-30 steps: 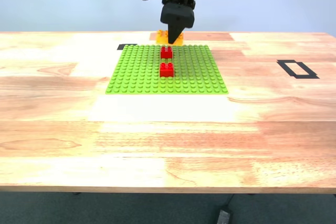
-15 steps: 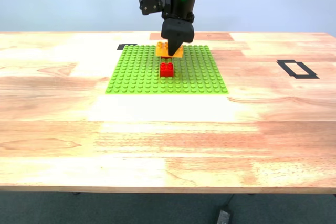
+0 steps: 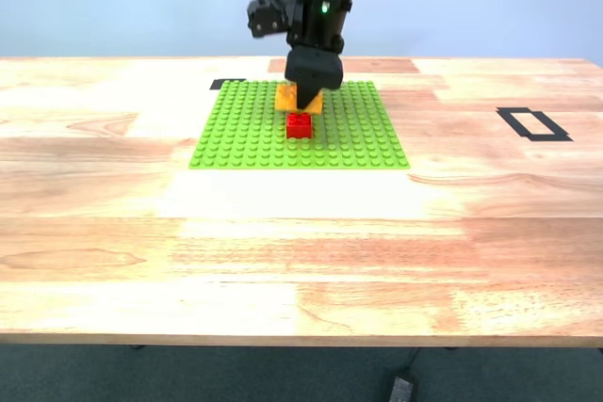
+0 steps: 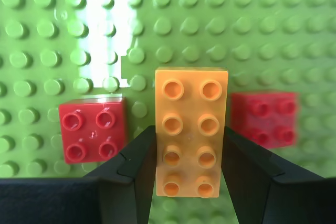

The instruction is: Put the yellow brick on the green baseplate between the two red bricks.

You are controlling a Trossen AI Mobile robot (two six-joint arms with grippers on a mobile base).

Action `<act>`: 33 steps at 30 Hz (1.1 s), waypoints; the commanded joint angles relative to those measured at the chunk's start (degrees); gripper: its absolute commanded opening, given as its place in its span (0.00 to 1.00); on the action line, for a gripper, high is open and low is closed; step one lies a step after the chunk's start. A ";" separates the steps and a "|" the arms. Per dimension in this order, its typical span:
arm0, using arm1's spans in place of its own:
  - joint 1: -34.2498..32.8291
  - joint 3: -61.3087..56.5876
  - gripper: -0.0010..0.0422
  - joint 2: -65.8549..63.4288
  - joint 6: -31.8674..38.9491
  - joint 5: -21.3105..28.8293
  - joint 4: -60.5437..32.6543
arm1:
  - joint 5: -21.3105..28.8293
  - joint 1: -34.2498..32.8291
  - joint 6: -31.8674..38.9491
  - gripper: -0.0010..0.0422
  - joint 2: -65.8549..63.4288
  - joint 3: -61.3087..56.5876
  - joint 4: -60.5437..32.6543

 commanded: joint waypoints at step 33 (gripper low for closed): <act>0.02 0.00 0.02 0.02 0.04 0.07 0.02 | 0.66 0.57 2.82 0.56 -1.97 -2.47 3.43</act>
